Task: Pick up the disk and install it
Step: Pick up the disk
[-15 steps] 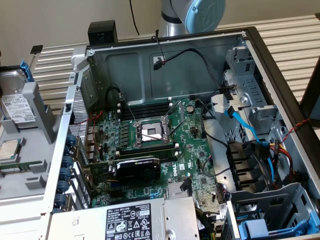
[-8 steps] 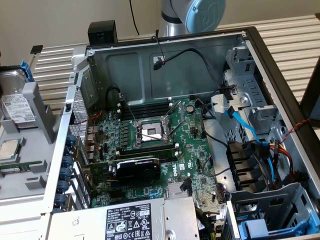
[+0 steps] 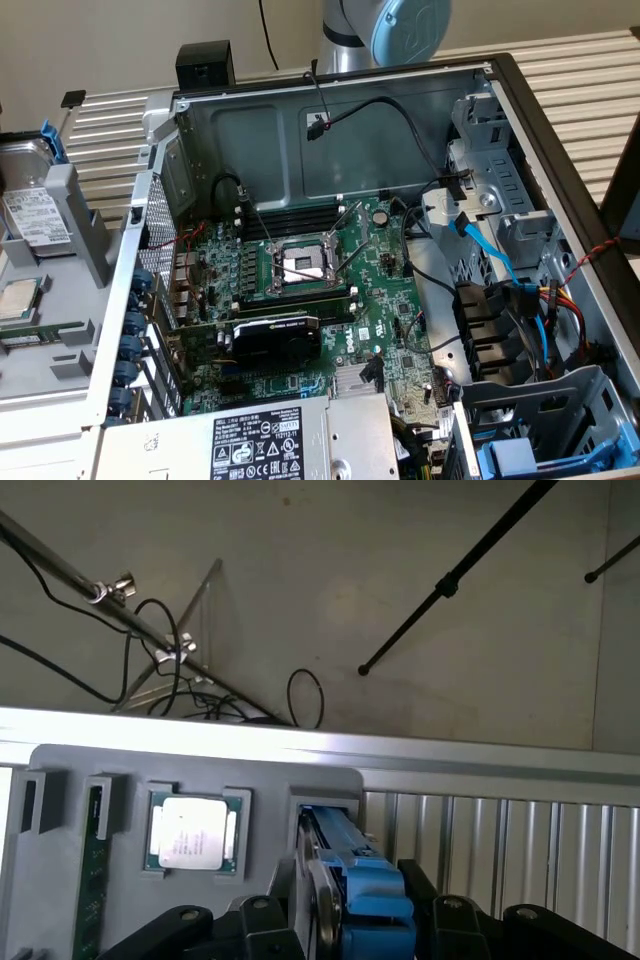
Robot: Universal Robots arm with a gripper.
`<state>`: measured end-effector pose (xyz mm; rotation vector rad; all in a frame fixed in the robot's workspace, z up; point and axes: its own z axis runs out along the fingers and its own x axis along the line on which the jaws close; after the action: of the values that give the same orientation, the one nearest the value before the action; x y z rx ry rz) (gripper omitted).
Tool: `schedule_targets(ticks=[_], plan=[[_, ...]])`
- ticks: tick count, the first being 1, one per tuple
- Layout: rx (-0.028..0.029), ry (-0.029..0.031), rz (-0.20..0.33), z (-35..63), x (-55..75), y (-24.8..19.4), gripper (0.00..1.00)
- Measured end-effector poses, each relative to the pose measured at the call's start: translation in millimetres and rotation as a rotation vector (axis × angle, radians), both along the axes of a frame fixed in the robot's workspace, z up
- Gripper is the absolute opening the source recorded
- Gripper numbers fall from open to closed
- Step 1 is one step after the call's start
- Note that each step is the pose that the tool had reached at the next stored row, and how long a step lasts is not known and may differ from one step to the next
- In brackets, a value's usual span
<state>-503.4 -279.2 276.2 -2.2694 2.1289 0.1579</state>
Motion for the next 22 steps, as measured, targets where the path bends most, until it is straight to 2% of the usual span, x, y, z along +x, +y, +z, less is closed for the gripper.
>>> schedule_targets(ticks=[1, 3, 22], plan=[[0.0001, 0.0001, 0.0, 0.0, 0.0, -0.1, 0.44], [0.0006, 0.0, 0.0, 0.0, 0.0, -0.3, 0.4], [0.0015, 0.0, -0.001, 0.0, 0.0, -6.1, 0.38]])
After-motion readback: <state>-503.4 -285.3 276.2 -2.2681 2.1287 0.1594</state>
